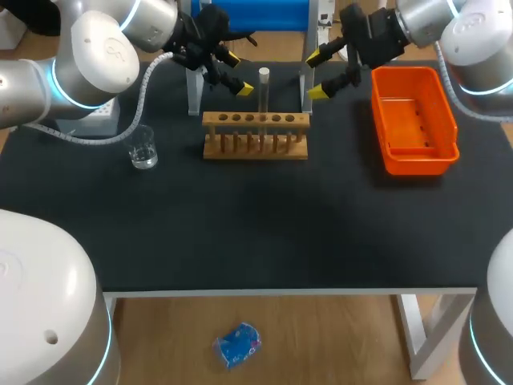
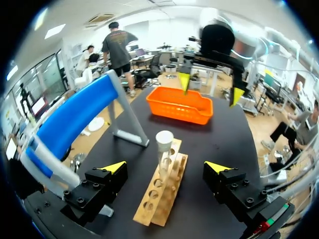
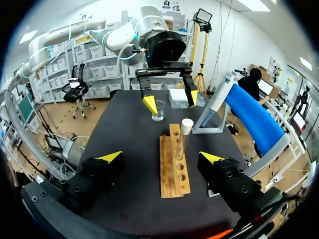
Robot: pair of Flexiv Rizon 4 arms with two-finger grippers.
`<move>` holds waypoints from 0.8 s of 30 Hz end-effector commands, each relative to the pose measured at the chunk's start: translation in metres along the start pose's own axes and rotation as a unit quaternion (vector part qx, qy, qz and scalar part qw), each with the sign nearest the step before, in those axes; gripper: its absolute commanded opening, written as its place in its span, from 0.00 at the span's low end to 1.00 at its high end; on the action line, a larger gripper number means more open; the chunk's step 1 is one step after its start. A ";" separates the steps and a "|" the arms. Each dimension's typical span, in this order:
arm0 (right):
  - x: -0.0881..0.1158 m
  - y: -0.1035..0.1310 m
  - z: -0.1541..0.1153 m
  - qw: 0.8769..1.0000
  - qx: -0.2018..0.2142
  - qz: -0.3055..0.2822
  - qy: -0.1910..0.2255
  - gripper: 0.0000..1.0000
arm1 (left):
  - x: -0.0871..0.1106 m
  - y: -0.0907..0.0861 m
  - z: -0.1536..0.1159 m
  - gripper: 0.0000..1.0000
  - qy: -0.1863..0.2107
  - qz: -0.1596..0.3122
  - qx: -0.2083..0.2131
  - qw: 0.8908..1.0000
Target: Invert the test tube, pick up the pipette, mount the tip to pipette, aspirate from beaker and dispense into the tube, eject the tip, return the pipette, and cap with the stopper.
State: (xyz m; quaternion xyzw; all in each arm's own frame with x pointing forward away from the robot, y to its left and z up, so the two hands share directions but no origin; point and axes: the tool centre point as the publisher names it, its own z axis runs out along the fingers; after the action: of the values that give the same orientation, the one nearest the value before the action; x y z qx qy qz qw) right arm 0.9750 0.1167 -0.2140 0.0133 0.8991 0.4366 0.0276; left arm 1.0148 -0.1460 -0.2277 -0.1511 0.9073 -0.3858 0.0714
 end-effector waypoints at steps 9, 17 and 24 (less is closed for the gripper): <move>0.011 -0.002 -0.030 0.997 -0.027 0.004 -0.069 1.00 | 0.020 0.011 -0.054 1.00 -0.099 -0.089 -0.016 0.991; 0.027 -0.013 -0.049 0.990 -0.056 0.030 -0.123 1.00 | 0.035 0.012 -0.091 1.00 -0.182 -0.095 0.010 0.979; 0.038 -0.033 -0.068 0.977 -0.116 0.071 -0.166 1.00 | 0.048 0.016 -0.112 1.00 -0.223 -0.104 0.020 0.969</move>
State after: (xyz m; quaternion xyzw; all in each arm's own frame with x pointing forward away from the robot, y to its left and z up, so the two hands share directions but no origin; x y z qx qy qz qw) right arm 0.9508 0.0575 -0.1959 0.1213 0.8454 0.5104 0.1002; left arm 0.9561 -0.0834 -0.1721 -0.3120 0.8462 -0.3781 0.2087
